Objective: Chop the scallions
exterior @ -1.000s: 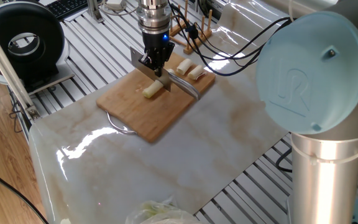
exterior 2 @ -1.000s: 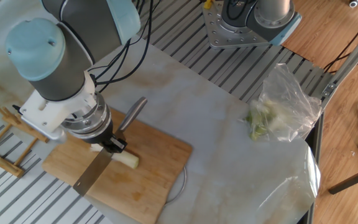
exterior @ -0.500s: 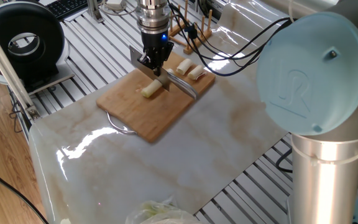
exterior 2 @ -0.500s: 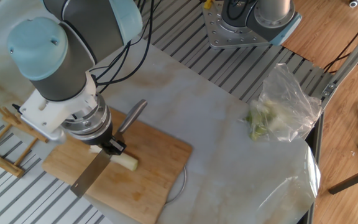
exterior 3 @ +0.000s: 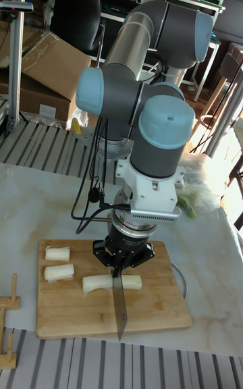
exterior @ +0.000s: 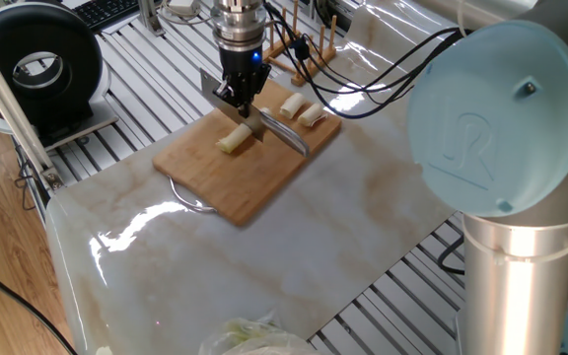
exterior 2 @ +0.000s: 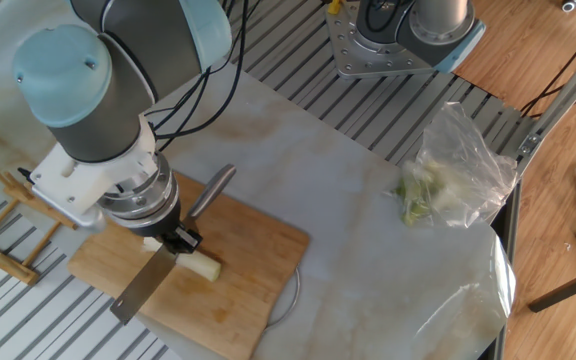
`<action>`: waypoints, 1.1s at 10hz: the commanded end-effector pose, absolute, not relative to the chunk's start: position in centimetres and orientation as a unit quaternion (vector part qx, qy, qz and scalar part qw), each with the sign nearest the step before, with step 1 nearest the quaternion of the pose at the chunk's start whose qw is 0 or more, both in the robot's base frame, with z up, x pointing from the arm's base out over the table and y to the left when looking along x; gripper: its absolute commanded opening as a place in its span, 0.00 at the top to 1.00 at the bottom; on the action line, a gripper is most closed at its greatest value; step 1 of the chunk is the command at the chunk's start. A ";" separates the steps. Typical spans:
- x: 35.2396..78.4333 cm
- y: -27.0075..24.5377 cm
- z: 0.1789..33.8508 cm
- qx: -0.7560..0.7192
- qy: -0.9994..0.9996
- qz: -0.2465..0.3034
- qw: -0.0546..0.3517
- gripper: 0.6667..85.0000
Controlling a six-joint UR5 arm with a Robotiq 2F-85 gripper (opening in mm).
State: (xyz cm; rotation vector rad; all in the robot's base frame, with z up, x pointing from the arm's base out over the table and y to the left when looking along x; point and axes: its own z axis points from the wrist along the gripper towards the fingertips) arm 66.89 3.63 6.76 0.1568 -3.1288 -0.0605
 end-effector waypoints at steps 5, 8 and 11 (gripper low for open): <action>67.3 3.8 8.1 0.050 -0.998 -0.027 -0.003 0.99; 67.4 4.0 8.3 0.050 -0.998 -0.031 -0.005 0.99; 68.0 3.9 7.5 0.048 -0.998 -0.031 -0.013 0.99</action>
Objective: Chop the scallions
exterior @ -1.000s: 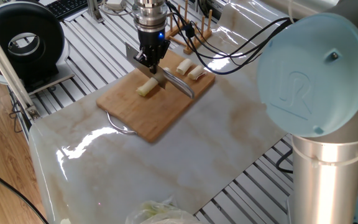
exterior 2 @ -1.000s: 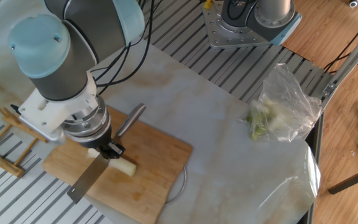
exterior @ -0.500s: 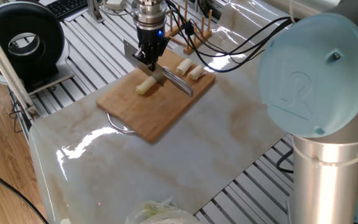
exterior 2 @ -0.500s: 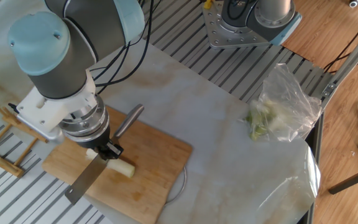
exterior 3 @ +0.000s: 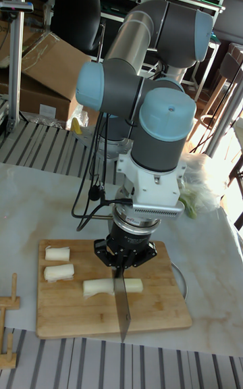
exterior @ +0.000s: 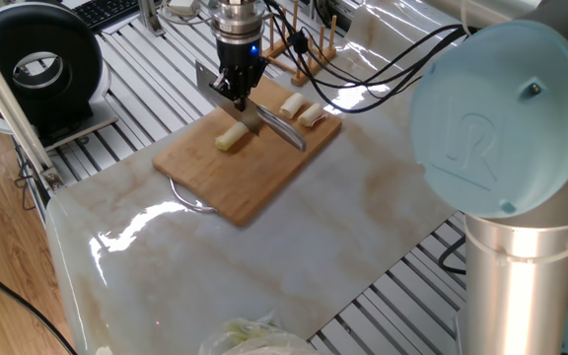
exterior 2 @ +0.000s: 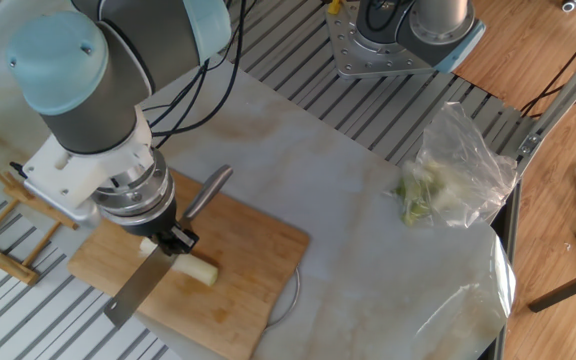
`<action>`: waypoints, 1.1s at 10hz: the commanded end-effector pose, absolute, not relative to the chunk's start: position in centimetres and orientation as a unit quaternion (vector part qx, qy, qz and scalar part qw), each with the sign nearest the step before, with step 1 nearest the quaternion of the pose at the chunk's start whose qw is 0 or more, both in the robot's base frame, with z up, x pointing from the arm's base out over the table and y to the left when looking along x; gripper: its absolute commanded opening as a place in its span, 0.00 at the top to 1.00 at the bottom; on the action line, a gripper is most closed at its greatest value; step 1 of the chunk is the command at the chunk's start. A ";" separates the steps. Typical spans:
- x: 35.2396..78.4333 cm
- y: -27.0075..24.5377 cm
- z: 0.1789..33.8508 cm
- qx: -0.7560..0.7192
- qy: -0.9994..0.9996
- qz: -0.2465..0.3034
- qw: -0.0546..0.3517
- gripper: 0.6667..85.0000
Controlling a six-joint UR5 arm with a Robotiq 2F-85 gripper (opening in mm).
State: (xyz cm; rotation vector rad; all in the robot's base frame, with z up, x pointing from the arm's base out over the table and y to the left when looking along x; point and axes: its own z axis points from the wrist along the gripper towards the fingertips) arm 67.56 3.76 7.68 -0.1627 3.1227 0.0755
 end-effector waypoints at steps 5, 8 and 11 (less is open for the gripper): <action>68.3 4.2 7.2 -0.049 0.998 0.036 0.017 0.99; 67.9 4.3 6.6 -0.052 0.998 0.033 0.015 0.99; 66.8 3.6 5.1 -0.060 0.997 0.041 0.009 0.99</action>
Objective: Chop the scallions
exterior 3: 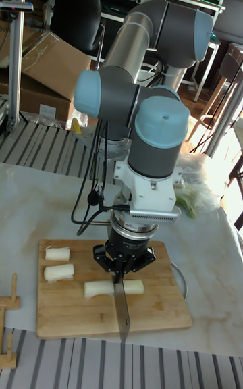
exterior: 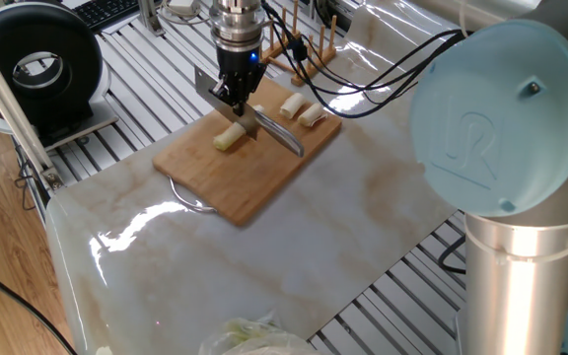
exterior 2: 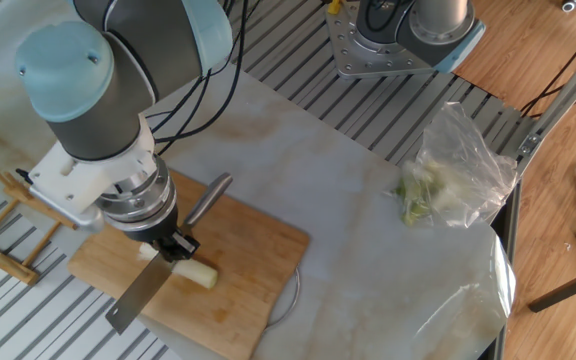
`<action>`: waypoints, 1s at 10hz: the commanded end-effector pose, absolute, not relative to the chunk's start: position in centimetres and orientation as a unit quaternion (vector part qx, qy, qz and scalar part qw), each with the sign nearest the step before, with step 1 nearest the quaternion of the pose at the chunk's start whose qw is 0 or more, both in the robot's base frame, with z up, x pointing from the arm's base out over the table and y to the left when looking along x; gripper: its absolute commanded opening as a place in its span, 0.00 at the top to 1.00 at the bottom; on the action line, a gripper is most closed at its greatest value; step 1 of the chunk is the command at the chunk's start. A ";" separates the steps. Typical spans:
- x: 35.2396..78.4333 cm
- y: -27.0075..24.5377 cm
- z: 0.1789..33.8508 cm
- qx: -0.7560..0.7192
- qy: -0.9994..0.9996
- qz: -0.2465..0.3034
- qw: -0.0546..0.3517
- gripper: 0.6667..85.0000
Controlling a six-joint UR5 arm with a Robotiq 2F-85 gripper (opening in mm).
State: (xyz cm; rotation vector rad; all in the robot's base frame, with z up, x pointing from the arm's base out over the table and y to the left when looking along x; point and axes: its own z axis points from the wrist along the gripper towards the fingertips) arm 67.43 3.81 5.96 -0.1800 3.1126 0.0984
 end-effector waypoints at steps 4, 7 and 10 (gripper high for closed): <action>65.4 2.4 6.4 -0.059 0.997 0.031 -0.034 0.99; 64.5 2.3 8.5 -0.052 0.996 0.016 -0.068 0.99; 64.6 2.8 7.0 -0.043 0.998 0.007 -0.052 0.99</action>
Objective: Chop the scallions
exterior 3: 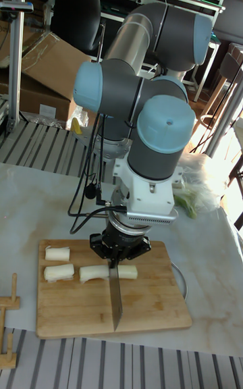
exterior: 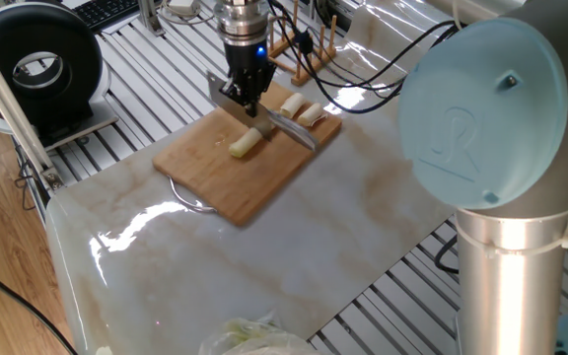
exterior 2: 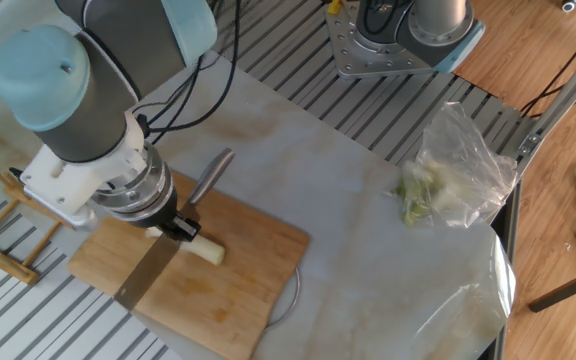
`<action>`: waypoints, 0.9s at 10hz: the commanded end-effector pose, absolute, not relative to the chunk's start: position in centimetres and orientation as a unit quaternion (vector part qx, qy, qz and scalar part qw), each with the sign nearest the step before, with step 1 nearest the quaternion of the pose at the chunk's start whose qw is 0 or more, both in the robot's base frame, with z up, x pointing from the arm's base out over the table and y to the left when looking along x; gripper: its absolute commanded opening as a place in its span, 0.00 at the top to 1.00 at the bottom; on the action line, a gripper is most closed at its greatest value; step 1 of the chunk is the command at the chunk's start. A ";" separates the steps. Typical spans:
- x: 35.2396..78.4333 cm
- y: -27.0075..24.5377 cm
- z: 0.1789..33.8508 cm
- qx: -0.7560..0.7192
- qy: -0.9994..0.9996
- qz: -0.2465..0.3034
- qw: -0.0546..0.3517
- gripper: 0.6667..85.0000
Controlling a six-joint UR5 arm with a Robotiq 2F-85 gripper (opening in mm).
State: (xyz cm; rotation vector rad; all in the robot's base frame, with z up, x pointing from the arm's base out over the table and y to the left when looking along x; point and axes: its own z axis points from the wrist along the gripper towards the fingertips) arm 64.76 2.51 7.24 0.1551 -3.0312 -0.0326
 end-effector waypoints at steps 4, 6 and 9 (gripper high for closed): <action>63.7 2.6 4.8 0.047 -0.998 -0.008 0.046 0.99; 63.2 2.8 4.7 0.048 -0.998 -0.008 0.049 0.99; 63.1 3.0 5.7 0.049 -0.997 -0.012 0.055 0.99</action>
